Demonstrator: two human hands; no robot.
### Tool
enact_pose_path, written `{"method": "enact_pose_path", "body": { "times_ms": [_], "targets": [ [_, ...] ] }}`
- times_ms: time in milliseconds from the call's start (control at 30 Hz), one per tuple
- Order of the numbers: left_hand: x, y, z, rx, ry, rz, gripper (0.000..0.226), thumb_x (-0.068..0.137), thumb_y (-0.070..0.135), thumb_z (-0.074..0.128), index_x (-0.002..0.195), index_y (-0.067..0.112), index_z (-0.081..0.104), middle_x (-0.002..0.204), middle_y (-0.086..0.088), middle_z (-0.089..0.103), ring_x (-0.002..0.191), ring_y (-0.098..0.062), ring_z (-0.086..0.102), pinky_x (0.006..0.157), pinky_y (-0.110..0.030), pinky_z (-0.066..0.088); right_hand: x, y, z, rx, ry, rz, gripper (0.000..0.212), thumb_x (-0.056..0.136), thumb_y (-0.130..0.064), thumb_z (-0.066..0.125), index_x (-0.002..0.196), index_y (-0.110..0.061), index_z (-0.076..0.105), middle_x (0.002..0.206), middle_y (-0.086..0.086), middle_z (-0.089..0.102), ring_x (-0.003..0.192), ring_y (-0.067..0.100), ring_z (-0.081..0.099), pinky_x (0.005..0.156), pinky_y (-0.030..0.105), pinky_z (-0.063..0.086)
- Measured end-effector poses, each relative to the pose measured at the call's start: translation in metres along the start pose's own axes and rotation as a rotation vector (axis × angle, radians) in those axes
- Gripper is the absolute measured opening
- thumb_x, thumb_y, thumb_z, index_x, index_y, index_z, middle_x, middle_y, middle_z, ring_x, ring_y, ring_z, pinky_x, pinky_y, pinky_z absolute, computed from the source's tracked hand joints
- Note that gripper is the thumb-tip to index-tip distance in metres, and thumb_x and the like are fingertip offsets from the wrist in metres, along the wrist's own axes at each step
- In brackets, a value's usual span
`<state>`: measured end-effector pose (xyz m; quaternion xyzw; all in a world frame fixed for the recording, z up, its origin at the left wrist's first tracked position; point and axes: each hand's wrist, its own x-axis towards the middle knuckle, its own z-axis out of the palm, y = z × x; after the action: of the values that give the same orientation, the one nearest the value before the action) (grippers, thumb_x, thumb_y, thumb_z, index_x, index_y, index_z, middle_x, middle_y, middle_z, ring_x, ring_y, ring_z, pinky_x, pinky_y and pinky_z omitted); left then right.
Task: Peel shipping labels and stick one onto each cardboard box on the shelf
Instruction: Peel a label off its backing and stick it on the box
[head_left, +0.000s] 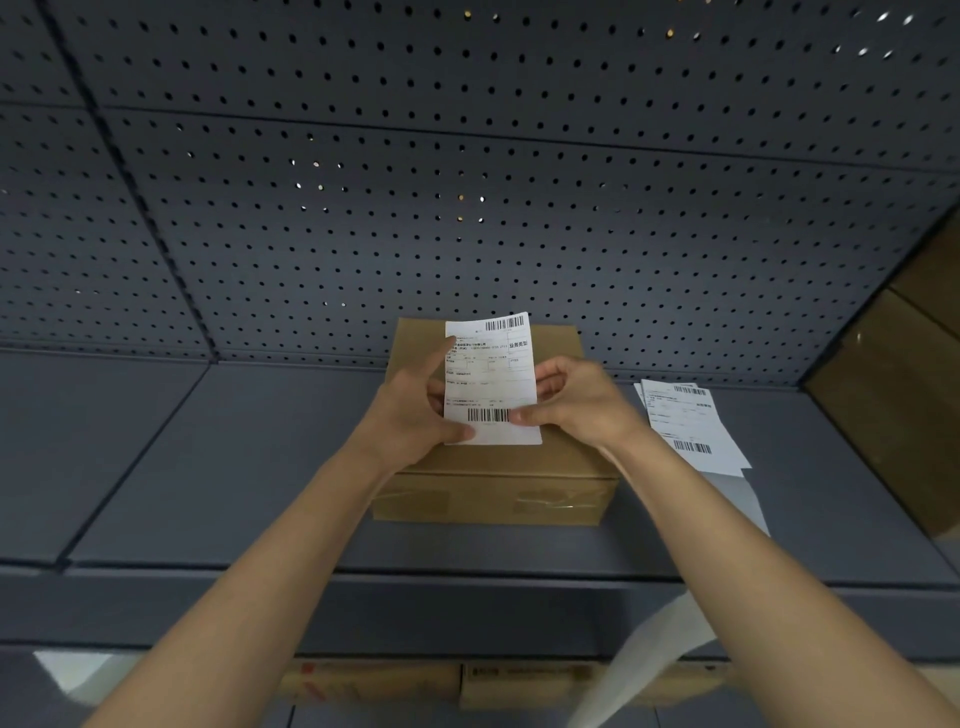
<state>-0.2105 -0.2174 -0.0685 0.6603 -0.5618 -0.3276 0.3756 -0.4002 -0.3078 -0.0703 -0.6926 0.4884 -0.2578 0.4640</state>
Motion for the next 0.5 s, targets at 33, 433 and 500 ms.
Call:
{"method": "enact_pose_path", "body": {
  "times_ms": [33,433,500],
  "targets": [
    [0.000,0.000,0.000,0.003,0.003,0.001,0.102,0.073,0.001,0.083,0.153,0.033,0.027,0.092,0.017,0.066,0.072,0.017,0.062,0.064,0.000,0.046,0.000,0.000,0.000,0.002,-0.001,0.001,0.049,0.061,0.001,0.090,0.102,-0.007,0.064,0.089,0.000,0.070,0.074,0.005,0.065,0.067,0.016,0.052],
    [0.006,-0.016,0.001,0.181,0.030,0.008,0.098,0.075,0.024,0.084,0.151,0.042,0.026,0.110,0.025,0.064,0.129,-0.015,0.050,0.113,-0.054,0.034,-0.003,0.001,0.003,-0.061,-0.028,-0.026,0.059,0.057,0.001,0.092,0.106,-0.010,0.061,0.096,0.002,0.067,0.085,0.012,0.064,0.078,0.026,0.055],
    [0.008,-0.021,0.002,0.198,0.029,0.005,0.098,0.073,0.028,0.085,0.150,0.046,0.025,0.101,0.035,0.059,0.133,-0.020,0.045,0.112,-0.059,0.030,-0.003,0.003,0.004,-0.088,-0.017,-0.035,0.059,0.057,0.000,0.092,0.106,-0.011,0.061,0.097,0.002,0.068,0.087,0.014,0.065,0.080,0.030,0.057]
  ]
}}
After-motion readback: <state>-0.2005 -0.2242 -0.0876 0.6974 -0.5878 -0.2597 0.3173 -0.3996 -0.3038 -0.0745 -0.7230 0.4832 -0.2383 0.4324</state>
